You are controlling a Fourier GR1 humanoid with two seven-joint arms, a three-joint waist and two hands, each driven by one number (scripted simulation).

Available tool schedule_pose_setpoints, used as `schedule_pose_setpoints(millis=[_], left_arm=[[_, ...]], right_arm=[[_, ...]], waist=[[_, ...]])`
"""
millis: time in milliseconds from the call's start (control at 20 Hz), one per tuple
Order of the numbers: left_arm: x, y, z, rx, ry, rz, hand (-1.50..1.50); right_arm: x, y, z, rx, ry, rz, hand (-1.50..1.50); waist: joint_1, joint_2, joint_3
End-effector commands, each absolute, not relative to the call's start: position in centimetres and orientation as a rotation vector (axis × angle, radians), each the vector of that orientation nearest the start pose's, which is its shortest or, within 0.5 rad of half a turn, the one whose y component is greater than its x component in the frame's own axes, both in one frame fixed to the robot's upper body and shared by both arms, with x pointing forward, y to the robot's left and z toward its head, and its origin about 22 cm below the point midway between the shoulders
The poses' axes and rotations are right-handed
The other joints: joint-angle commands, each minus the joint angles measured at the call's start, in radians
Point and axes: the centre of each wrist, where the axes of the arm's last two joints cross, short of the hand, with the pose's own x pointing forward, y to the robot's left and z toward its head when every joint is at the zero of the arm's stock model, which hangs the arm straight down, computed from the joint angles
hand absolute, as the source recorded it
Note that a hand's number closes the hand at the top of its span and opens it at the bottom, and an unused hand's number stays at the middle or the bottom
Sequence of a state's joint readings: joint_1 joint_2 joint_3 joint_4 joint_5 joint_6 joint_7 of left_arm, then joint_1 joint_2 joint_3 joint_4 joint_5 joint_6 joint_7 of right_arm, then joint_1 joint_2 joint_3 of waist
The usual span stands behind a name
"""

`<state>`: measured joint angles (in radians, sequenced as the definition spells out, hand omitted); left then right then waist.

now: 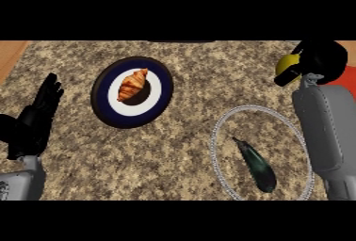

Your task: Pick the lemon from the placemat and place it in the bowl

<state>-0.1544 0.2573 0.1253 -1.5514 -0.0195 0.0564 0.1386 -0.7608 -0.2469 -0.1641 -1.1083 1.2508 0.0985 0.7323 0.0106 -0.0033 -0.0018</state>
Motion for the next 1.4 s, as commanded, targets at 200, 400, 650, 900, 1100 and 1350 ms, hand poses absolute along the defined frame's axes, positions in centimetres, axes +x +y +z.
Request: schedule_pose_setpoints(millis=[200,400,650,900,1100,1350], left_arm=[[27.1,30.4,5.6,0.324,-1.574,-0.064,0.00],[28.7,29.9,5.2,0.338,-1.565,-0.063,0.00],[27.5,31.5,6.7,0.335,-1.576,-0.084,0.00],[27.2,31.6,6.6,0.336,-1.573,-0.070,0.00],[26.4,30.8,6.1,0.313,-1.573,-0.078,0.00],[27.8,30.0,5.8,0.304,-1.583,-0.071,0.00]], right_arm=[[39.1,-21.5,23.2,-1.594,-0.988,0.217,1.50],[38.4,-24.6,23.4,-1.591,-0.968,0.139,1.50],[37.7,-31.6,23.4,-1.554,-0.996,0.067,1.50],[38.0,-36.1,19.7,-1.502,-1.001,0.029,1.50],[37.5,-40.7,19.4,-1.523,-0.986,0.034,1.50],[37.6,-44.7,15.5,-1.516,-0.984,0.011,1.50]], waist=[[-0.011,-0.001,0.001],[-0.014,0.003,0.002],[-0.011,0.003,0.002],[-0.004,0.005,0.002],[0.000,0.005,0.003],[0.010,0.012,0.003]])
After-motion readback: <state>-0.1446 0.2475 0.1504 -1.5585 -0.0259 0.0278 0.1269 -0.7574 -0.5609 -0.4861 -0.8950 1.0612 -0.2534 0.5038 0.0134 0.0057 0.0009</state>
